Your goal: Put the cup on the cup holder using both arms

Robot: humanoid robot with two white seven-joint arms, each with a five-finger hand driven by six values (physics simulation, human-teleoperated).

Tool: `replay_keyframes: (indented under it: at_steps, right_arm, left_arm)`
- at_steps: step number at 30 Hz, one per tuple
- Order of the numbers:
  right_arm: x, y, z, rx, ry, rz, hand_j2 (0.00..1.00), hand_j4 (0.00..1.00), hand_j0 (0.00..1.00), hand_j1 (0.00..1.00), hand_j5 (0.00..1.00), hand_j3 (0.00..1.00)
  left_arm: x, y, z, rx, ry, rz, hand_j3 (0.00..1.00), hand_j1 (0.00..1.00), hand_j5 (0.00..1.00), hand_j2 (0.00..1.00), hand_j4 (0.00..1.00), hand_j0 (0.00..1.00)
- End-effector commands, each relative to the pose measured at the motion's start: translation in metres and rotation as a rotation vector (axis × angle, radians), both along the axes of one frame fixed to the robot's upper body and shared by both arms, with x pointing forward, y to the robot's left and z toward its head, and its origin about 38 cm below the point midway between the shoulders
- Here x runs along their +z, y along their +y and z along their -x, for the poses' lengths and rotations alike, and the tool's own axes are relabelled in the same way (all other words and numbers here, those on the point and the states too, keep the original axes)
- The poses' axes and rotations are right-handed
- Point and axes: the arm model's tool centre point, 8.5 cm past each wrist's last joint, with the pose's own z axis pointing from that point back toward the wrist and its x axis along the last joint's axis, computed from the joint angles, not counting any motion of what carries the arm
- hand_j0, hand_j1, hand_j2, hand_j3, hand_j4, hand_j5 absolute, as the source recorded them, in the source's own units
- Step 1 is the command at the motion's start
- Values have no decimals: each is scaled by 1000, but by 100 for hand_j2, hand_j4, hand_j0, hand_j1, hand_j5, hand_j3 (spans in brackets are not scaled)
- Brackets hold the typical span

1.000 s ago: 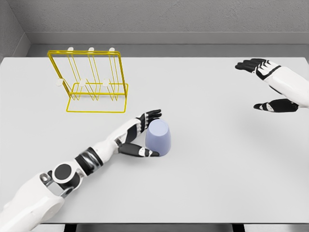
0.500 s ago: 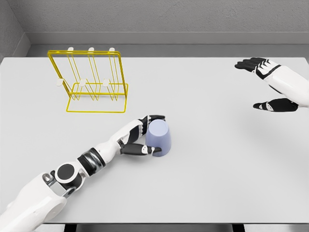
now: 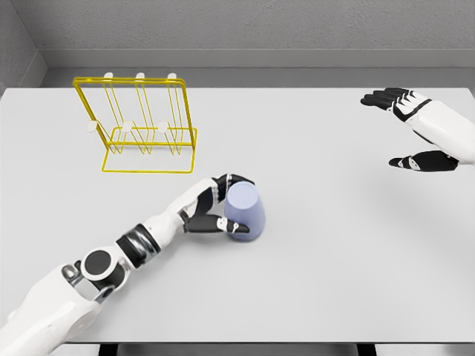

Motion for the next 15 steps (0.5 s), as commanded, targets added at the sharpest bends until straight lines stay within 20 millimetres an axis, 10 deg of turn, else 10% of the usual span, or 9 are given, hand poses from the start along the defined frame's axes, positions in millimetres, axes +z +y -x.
replay_keyframes:
  at_steps: [1, 15]
  right_arm:
    - [0, -1, 0, -1, 2, -8, 100, 100, 100, 100, 100, 100]
    - [2, 1, 0, 5, -2, -7, 100, 100, 100, 100, 100, 100]
  left_arm:
    - [15, -1, 1, -11, -30, 26, 62, 62, 62, 62, 62, 62]
    - [51, 53, 10, 20, -116, 32, 63, 63, 63, 63, 63, 63]
